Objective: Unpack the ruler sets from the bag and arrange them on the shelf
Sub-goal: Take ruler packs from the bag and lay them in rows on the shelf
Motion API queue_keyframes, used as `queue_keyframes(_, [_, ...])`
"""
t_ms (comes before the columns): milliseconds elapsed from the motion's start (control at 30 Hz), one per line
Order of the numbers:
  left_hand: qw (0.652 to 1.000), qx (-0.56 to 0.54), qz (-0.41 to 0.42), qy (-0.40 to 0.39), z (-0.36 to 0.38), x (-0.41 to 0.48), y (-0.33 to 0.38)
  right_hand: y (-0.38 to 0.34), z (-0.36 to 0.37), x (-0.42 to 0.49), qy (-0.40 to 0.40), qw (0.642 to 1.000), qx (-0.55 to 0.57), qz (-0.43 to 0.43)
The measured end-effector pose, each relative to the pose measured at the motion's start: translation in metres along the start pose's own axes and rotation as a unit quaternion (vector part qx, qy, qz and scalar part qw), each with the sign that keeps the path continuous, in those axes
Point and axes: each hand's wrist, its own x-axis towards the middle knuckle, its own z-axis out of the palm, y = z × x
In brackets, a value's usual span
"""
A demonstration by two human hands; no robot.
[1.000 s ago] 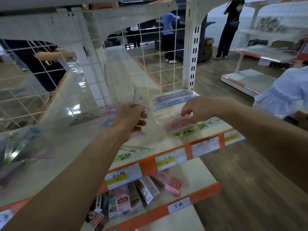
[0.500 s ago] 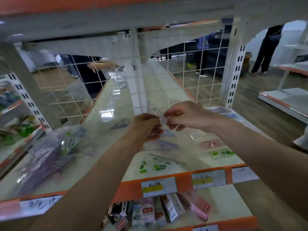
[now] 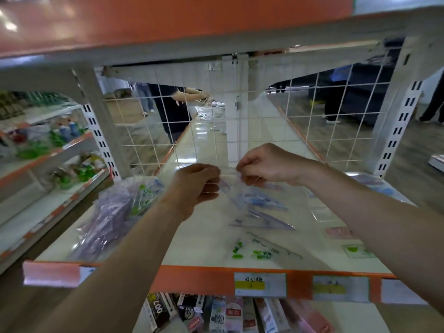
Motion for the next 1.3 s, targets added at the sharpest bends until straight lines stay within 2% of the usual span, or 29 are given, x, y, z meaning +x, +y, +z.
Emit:
queue_keyframes(133, [0.999, -0.032, -0.012, 0.016, -0.006, 0.0, -0.002, -0.002, 0.002, 0.006, 0.043, 0.998, 0.041, 0.0])
queue_keyframes(200, [0.998, -0.04, -0.029, 0.029, -0.011, -0.001, -0.009, 0.005, 0.011, 0.007, 0.035, 0.998, 0.041, 0.028])
queue_keyframes(300, [0.996, -0.05, -0.059, 0.046, -0.019, -0.001, -0.024, 0.024, 0.034, 0.004, -0.01, 0.997, -0.048, 0.062])
queue_keyframes(433, [0.993, -0.045, -0.086, 0.061, -0.026, -0.001, -0.04, 0.029, 0.051, -0.002, 0.005, 0.982, -0.189, 0.026])
queue_keyframes(767, [0.993, -0.056, -0.092, 0.051, -0.029, 0.008, -0.046, 0.028, 0.068, 0.014, 0.006, 0.986, -0.166, 0.002])
queue_keyframes(900, [0.994, -0.036, -0.083, 0.058, -0.031, 0.015, -0.043, 0.025, 0.072, 0.026, 0.002, 0.967, -0.254, -0.036])
queue_keyframes(1000, [0.994, 0.038, -0.075, 0.07, -0.036, 0.02, -0.043, 0.02, 0.071, 0.038, -0.014, 0.956, -0.29, -0.042])
queue_keyframes(1067, [0.981, 0.167, -0.042, 0.092, -0.039, 0.025, -0.046, 0.018, 0.068, 0.046, -0.024, 0.947, -0.319, -0.034])
queue_keyframes(1167, [0.898, 0.422, 0.044, 0.119, -0.046, 0.028, -0.051, 0.016, 0.063, 0.059, -0.035, 0.942, -0.333, -0.017])
queue_keyframes(1200, [0.877, 0.462, 0.055, 0.121, -0.048, 0.026, -0.05, 0.015, 0.063, 0.066, -0.046, 0.944, -0.327, -0.009])
queue_keyframes(1300, [0.849, 0.508, 0.071, 0.13, -0.051, 0.021, -0.049, 0.013, 0.064, 0.087, -0.069, 0.938, -0.339, 0.006])
